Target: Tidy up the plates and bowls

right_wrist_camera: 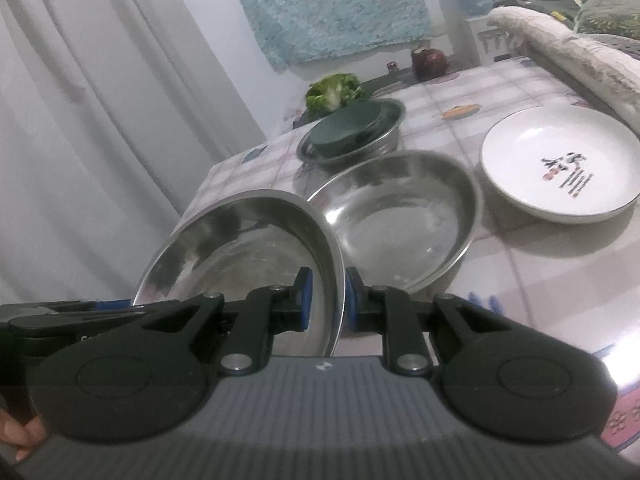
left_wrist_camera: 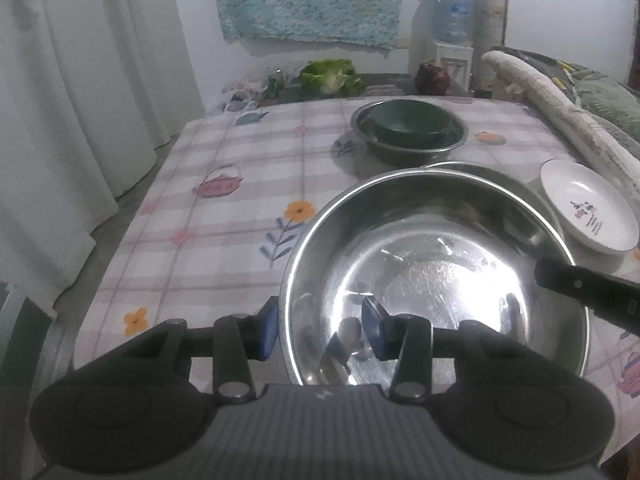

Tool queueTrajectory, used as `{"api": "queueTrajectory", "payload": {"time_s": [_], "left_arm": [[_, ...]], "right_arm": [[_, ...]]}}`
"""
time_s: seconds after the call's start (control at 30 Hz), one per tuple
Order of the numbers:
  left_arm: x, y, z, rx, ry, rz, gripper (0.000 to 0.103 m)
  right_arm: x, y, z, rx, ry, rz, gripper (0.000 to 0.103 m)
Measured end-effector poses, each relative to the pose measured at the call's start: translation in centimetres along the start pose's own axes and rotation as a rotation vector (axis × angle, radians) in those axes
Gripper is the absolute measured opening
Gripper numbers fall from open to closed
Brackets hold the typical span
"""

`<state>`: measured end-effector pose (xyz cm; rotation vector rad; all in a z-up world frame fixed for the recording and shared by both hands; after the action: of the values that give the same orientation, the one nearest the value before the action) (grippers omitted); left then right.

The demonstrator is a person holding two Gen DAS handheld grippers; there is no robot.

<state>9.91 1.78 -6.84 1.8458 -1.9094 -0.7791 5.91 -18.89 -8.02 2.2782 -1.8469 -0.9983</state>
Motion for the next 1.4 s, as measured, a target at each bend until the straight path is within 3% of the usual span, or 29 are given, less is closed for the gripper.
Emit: {"api": "queueTrajectory", "payload": {"time_s": [0.5, 1.03, 1.2, 1.4], "left_arm": [[5.0, -5.6, -3.2, -0.030, -0.051, 0.086, 0.045], [7.0, -10.9, -4.1, -0.079, -0.086, 0.121, 0.045], [7.1, -10.5, -4.2, -0.053, -0.096, 0.142, 0.053], [5.8, -9.9, -4.6, -0.011, -0.068, 0.127, 0.060]], "right_arm": [[5.4, -2.0, -3.5, 0.022, -0.061, 0.089, 0.020], [8.5, -6.5, -4.4, -0.035, -0.080, 0.144, 0.022], [9.2, -6.6, -4.4, -0.040, -0.091, 0.146, 0.032], [9.8, -5.4, -4.5, -0.029, -0.085, 0.151, 0.035]]}}
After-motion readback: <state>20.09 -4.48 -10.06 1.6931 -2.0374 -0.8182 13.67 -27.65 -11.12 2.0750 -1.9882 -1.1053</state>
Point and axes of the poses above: each gripper's, at about its wrist camera, not at the fingertips, and y roughly against the way its jaws point, x to its right, z to its underside, the point moved 7 cm from there along -y, roughly the way its jaws point, and after that the axes turned 10 degrees about x, right-handed, at the moved point
